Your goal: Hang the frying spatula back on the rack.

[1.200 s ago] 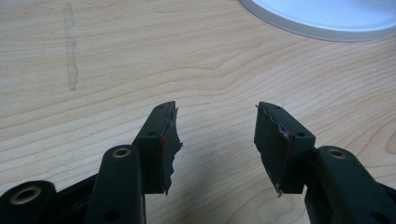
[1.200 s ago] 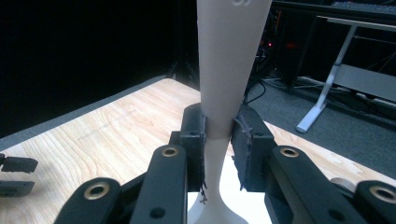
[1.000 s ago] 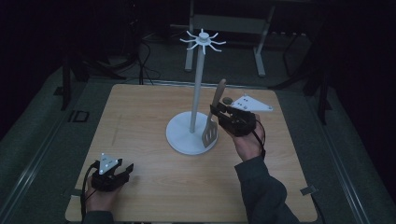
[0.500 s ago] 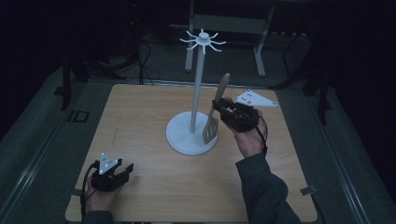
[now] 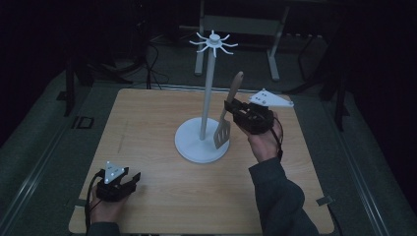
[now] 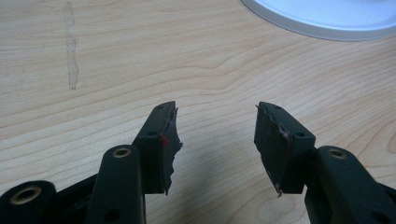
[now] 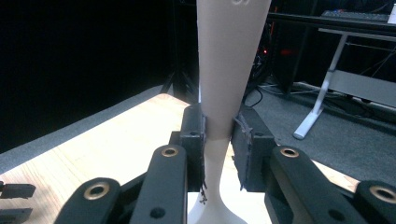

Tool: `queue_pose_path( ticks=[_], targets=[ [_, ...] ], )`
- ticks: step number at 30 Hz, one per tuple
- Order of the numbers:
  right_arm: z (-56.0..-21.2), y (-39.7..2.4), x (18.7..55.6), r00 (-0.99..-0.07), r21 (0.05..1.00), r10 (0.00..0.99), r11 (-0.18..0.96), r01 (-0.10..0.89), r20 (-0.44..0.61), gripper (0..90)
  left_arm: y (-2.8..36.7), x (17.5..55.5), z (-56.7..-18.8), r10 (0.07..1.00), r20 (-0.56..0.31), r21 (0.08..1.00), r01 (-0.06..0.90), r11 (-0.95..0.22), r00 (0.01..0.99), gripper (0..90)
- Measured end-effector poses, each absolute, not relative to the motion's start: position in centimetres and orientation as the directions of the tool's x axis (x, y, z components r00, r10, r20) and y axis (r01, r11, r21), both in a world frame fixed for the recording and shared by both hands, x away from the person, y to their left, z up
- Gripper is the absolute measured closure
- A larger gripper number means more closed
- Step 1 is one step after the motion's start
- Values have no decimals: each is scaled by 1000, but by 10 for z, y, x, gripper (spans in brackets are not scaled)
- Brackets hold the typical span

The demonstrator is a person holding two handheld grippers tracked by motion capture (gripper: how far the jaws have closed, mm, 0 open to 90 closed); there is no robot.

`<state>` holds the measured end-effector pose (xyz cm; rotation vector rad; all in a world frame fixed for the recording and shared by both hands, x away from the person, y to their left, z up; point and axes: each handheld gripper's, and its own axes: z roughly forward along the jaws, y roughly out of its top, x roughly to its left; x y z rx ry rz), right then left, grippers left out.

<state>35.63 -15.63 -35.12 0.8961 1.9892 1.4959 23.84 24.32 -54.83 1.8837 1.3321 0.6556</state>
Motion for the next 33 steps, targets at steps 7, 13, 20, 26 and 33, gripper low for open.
queue_pose_path(
  ticks=[7,13,20,26,33],
  targets=[
    [-344,-155,361,-669,959,743,194,205,-8,751,243,239,-548,943,-5,795,573,-199,334,492],
    [-340,-156,367,-664,957,747,199,213,-8,751,243,239,-548,943,-6,795,573,-198,333,492],
    [-336,-160,372,-676,956,737,187,224,14,751,243,239,-548,943,-6,795,573,-198,333,492],
    [-332,-164,377,-689,955,724,182,233,30,751,243,239,-548,943,-6,795,574,-197,333,492],
    [-325,-168,381,-733,960,680,192,206,22,751,244,238,-548,943,-5,796,572,-198,333,492]
  ],
)
